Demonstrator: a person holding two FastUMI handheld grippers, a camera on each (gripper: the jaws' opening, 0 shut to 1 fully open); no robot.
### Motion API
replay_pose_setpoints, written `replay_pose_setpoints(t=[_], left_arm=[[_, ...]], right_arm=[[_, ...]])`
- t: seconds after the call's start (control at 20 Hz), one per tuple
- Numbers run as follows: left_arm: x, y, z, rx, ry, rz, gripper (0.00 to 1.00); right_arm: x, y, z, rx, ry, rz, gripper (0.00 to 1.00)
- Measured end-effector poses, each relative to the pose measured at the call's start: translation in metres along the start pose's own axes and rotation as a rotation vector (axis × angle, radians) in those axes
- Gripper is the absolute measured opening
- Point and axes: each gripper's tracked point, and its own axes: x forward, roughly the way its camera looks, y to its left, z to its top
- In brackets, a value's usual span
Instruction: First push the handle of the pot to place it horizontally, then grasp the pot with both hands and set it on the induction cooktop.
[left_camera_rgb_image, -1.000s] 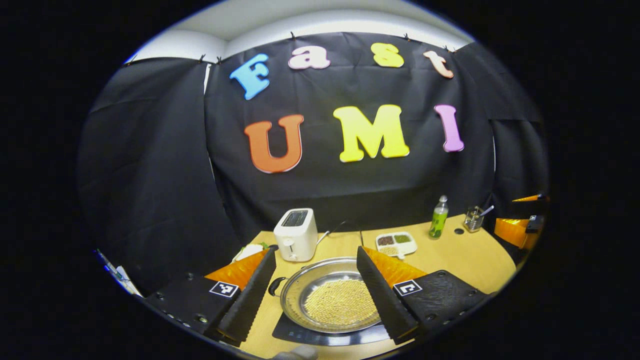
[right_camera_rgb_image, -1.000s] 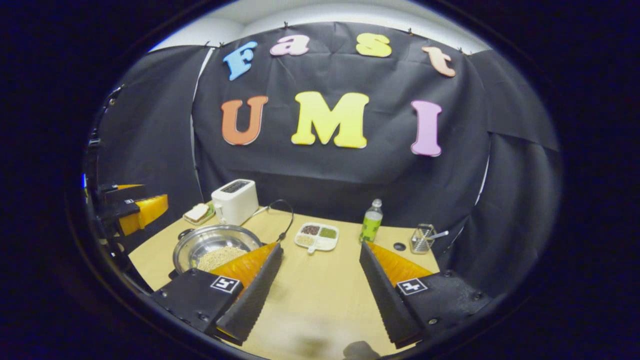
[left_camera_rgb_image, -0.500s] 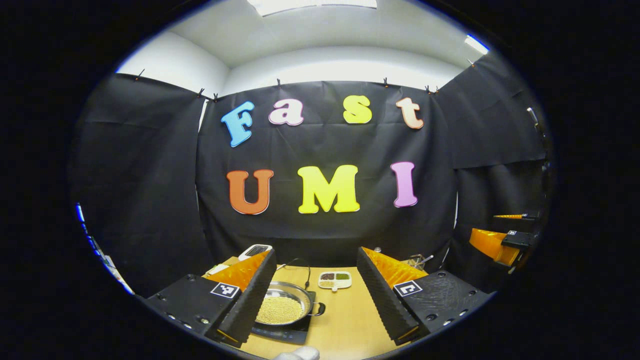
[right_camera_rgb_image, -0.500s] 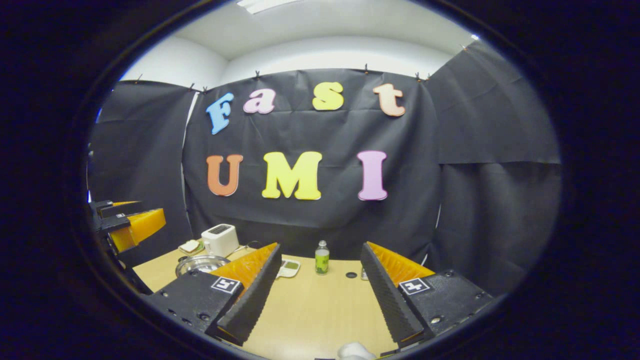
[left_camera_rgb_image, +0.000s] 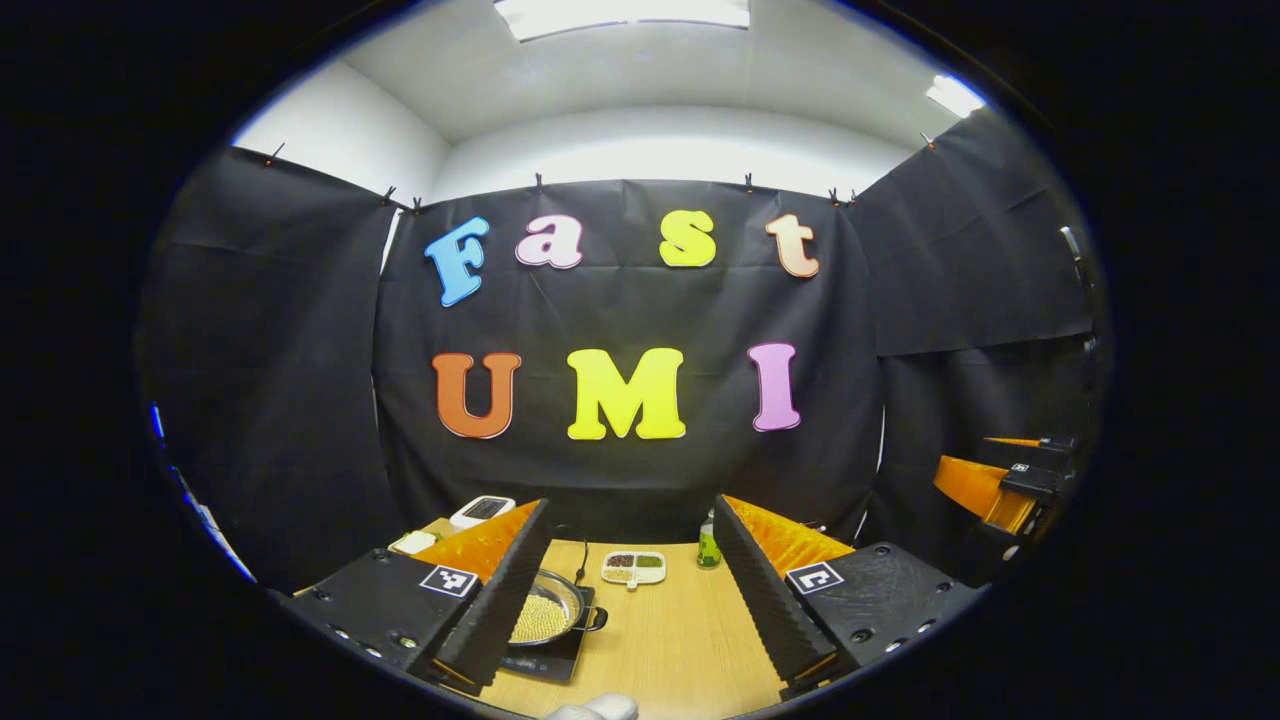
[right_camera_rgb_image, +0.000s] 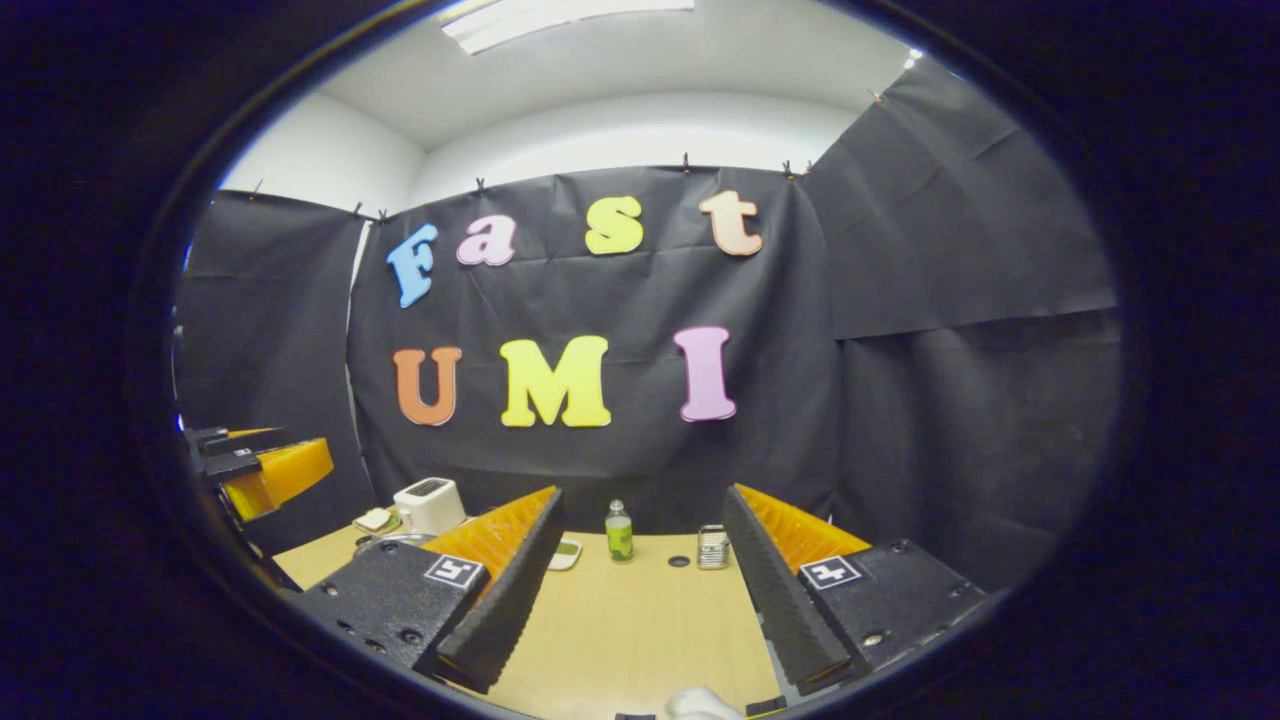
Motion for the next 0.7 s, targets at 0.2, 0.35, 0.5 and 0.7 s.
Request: replay_pose_setpoints(t=[0.2, 0.35, 0.5, 0.7], left_arm=[[0.002, 0.004, -0.004, 0.021, 0.016, 0.007, 0.96], [0.004, 0.007, -0.004, 0.015, 0.018, 0.011, 0.96], [0.007, 0.012, -0.001, 0.018, 0.014, 0.019, 0.96], [0.008, 0.013, -0.002, 0.019, 0.02, 0.02, 0.96]], right_arm=[[0.002, -0.004, 0.003, 0.001, 0.005, -0.009, 0.99], [0.005, -0.002, 0.002, 0.01, 0.011, -0.004, 0.99], [0.007, -0.003, 0.008, -0.001, -0.001, -0.006, 0.99], [0.007, -0.004, 0.007, -0.005, -0.005, -0.002, 1.0]])
